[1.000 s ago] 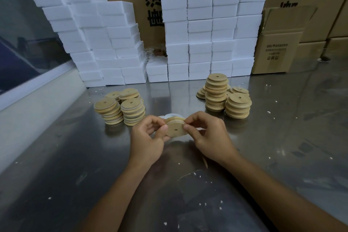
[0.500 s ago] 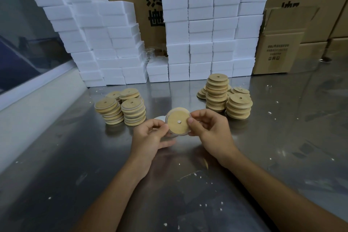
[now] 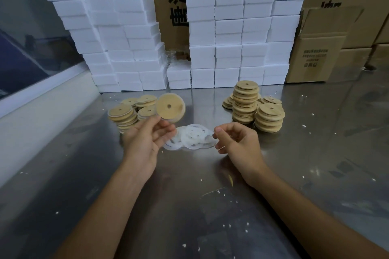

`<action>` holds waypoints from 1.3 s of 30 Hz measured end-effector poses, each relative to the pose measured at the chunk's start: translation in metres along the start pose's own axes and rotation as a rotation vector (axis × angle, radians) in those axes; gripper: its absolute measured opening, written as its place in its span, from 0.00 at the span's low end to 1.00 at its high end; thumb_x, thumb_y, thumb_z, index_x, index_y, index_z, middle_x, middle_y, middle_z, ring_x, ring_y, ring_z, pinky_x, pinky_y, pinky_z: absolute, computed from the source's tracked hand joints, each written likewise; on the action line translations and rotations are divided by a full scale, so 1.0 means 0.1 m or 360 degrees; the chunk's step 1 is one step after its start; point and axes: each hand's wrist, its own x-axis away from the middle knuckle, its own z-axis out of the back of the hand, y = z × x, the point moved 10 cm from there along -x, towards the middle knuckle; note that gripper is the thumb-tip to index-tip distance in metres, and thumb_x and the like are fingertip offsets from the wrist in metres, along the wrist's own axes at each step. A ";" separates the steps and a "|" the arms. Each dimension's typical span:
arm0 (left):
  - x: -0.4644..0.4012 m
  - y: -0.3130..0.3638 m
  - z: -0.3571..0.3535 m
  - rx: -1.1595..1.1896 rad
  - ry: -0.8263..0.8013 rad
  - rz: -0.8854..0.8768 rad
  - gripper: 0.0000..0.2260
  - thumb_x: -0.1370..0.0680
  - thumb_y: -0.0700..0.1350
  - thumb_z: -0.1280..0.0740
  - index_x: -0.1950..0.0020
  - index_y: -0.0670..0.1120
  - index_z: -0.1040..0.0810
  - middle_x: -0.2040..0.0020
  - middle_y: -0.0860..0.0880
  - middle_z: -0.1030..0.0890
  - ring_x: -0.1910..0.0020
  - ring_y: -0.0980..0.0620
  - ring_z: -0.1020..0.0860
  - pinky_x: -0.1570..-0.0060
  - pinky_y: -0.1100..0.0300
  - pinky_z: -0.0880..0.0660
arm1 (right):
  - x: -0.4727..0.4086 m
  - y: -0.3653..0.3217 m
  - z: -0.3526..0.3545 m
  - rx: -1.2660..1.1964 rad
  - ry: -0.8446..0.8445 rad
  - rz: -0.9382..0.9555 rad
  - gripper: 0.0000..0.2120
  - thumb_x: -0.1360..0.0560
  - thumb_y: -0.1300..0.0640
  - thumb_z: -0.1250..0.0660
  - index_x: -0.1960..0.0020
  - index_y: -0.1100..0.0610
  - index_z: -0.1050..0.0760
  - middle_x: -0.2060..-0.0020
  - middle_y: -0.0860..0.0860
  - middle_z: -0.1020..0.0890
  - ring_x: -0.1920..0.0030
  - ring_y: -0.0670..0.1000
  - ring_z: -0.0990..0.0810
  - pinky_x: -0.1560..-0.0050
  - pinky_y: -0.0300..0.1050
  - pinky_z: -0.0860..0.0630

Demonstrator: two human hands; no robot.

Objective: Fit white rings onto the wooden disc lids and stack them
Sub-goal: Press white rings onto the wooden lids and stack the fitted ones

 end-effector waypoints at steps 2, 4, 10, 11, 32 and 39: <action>-0.06 0.08 0.06 0.0124 0.0102 -0.0006 0.04 0.23 0.36 0.32 0.59 0.38 0.22 0.69 0.44 0.18 0.67 0.49 0.17 0.64 0.58 0.19 | -0.01 0.02 0.00 0.0021 0.0000 -0.0016 0.04 0.22 0.63 0.31 0.55 0.63 0.20 0.64 0.57 0.16 0.71 0.44 0.23 0.68 0.37 0.24; -0.13 0.11 0.09 0.0233 0.0192 0.0028 0.05 0.23 0.35 0.33 0.59 0.38 0.23 0.70 0.45 0.18 0.68 0.51 0.17 0.66 0.61 0.20 | -0.02 0.04 0.01 0.0019 0.0010 -0.0040 0.05 0.23 0.63 0.31 0.56 0.63 0.20 0.65 0.57 0.17 0.72 0.45 0.24 0.69 0.37 0.25; -0.36 0.08 0.16 0.0387 0.0333 0.0229 0.03 0.22 0.35 0.35 0.56 0.38 0.25 0.63 0.44 0.17 0.65 0.52 0.16 0.65 0.63 0.19 | -0.05 0.09 0.03 -0.0023 0.0040 -0.0079 0.05 0.23 0.63 0.30 0.57 0.64 0.20 0.67 0.57 0.18 0.73 0.45 0.24 0.70 0.37 0.25; -0.39 0.05 0.17 0.0377 0.0361 0.0267 0.03 0.22 0.35 0.35 0.56 0.37 0.25 0.61 0.43 0.17 0.67 0.52 0.16 0.64 0.62 0.19 | -0.05 0.10 0.03 -0.0029 0.0041 -0.0082 0.05 0.23 0.63 0.30 0.56 0.65 0.20 0.67 0.57 0.18 0.73 0.45 0.24 0.70 0.36 0.25; -0.36 0.09 0.45 -0.0652 0.0526 -0.0311 0.08 0.24 0.36 0.34 0.48 0.46 0.24 0.68 0.45 0.21 0.81 0.51 0.26 0.80 0.64 0.31 | 0.09 -0.40 0.34 0.0688 0.0566 0.0711 0.04 0.25 0.59 0.28 0.58 0.53 0.20 0.71 0.44 0.22 0.69 0.46 0.24 0.66 0.43 0.27; -0.25 0.01 0.32 -0.0972 0.0292 -0.0445 0.03 0.23 0.38 0.34 0.54 0.43 0.21 0.77 0.51 0.24 0.82 0.53 0.30 0.76 0.60 0.30 | 0.01 -0.53 0.76 0.1274 0.0987 0.0789 0.12 0.28 0.58 0.28 0.46 0.59 0.21 0.47 0.58 0.23 0.45 0.62 0.27 0.47 0.54 0.32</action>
